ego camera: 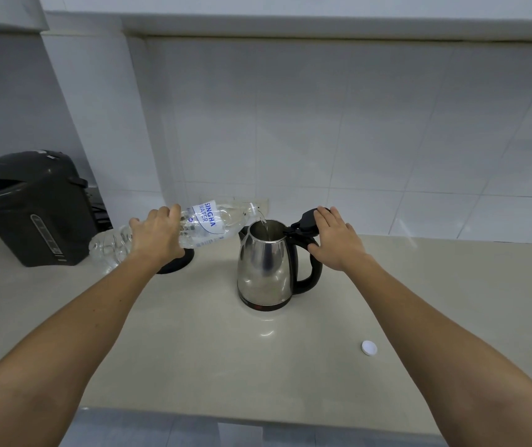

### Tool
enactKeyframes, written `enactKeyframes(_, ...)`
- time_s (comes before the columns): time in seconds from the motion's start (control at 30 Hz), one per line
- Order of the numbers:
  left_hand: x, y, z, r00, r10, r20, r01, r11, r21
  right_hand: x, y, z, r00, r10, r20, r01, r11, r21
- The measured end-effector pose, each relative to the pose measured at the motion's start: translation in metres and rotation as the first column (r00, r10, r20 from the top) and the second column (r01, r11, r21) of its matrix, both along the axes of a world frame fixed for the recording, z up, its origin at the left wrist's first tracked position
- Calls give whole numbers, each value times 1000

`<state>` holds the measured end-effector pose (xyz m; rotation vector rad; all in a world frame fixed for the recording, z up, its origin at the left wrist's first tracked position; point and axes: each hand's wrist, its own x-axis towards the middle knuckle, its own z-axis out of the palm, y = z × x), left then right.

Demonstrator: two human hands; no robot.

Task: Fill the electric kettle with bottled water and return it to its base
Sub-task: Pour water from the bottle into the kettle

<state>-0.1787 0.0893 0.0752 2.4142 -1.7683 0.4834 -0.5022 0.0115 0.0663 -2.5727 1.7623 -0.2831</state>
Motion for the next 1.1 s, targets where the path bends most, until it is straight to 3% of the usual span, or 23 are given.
enactKeyframes(0.37, -28, 9, -31, 941, 1, -338, -24, 998, -63, -5, 11, -17, 999, 38, 32, -34, 992, -118)
enactKeyframes(0.5, -44, 14, -38, 890, -72, -450, 19, 993, -121, -13, 22, -35, 998, 26, 65, -15, 988, -154)
enactKeyframes(0.63, -69, 23, -47, 794, -163, -585, 68, 981, -181, -23, 31, -52, 997, 11, 78, 2, 988, -154)
enactKeyframes(0.8, -106, 35, -69, 592, -264, -762, 73, 959, -275, -43, 43, -77, 997, -23, 73, 29, 996, -86)
enactKeyframes(1.1, -165, 35, -105, 401, -326, -856, 96, 944, -315, -89, 73, -135, 992, -129, 7, 127, 982, 140)
